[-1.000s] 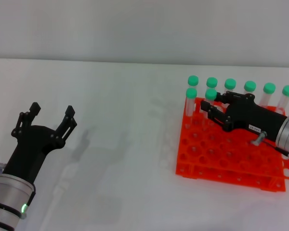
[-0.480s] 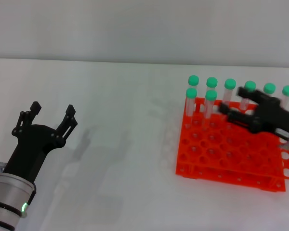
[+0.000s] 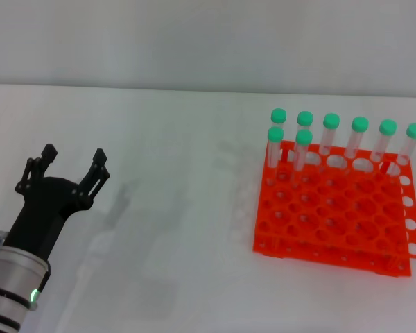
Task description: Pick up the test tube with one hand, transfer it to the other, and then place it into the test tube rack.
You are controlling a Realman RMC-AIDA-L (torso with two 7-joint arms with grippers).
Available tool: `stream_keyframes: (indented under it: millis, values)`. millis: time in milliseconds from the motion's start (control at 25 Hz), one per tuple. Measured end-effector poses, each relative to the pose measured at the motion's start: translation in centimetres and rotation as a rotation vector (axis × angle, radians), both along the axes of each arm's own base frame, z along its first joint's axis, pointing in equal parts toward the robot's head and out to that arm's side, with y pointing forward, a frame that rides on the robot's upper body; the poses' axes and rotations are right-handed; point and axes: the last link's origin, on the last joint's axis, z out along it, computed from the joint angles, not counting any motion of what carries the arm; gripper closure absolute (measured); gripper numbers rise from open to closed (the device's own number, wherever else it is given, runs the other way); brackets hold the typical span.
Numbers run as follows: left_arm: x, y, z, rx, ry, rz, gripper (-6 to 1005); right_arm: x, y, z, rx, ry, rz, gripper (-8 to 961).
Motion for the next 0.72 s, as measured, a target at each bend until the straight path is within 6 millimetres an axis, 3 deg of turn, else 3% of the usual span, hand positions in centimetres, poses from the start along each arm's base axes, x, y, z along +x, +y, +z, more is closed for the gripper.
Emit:
stream_keyframes:
  millis: [120,240,720]
  values:
    - [0.4,0.6,0.1,0.000,0.005,-0.015,111,2.4,-1.7,1.3,0.165,-0.007,-0.141,138]
    - [0.7,1.0,0.1,0.001,0.004,-0.024,111,3.6,-2.8,1.6,0.286,-0.021,-0.243,137]
    - [0.2,2.6,1.5,0.066,-0.156,0.059,111,3.3,-2.4,1.2,0.281,-0.046,-0.247,130]
